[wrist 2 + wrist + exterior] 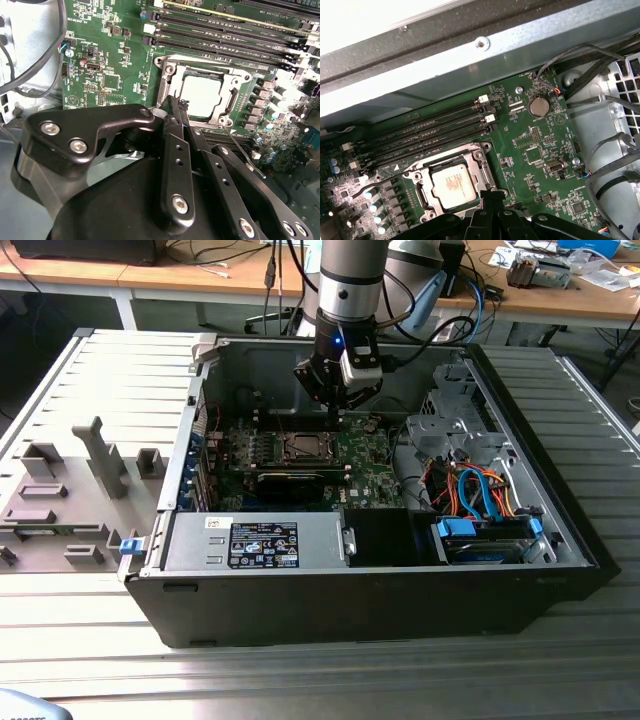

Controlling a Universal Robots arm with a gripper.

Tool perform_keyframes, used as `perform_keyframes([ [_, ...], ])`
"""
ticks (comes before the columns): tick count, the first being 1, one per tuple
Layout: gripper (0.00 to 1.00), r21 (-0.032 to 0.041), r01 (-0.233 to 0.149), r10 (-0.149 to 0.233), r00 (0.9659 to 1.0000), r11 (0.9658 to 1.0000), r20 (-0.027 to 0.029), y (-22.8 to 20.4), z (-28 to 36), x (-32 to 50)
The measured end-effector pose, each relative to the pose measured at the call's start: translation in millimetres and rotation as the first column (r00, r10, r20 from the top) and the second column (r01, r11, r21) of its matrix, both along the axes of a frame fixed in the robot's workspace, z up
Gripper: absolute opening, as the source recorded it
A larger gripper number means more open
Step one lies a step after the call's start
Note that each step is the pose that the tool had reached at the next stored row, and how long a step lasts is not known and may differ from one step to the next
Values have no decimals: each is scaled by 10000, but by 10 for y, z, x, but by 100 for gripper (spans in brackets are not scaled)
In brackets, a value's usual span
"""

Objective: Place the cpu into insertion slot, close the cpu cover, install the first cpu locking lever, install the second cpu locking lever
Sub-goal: 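Install the first cpu locking lever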

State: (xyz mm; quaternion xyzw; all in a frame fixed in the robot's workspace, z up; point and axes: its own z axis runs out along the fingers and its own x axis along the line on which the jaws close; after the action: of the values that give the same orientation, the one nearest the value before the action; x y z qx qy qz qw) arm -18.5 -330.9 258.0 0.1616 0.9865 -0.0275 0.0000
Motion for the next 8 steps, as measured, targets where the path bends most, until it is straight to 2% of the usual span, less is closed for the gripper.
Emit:
perform_keyframes([
  [8,11,0,-38,38,10000,10000,0,0,0,0],
])
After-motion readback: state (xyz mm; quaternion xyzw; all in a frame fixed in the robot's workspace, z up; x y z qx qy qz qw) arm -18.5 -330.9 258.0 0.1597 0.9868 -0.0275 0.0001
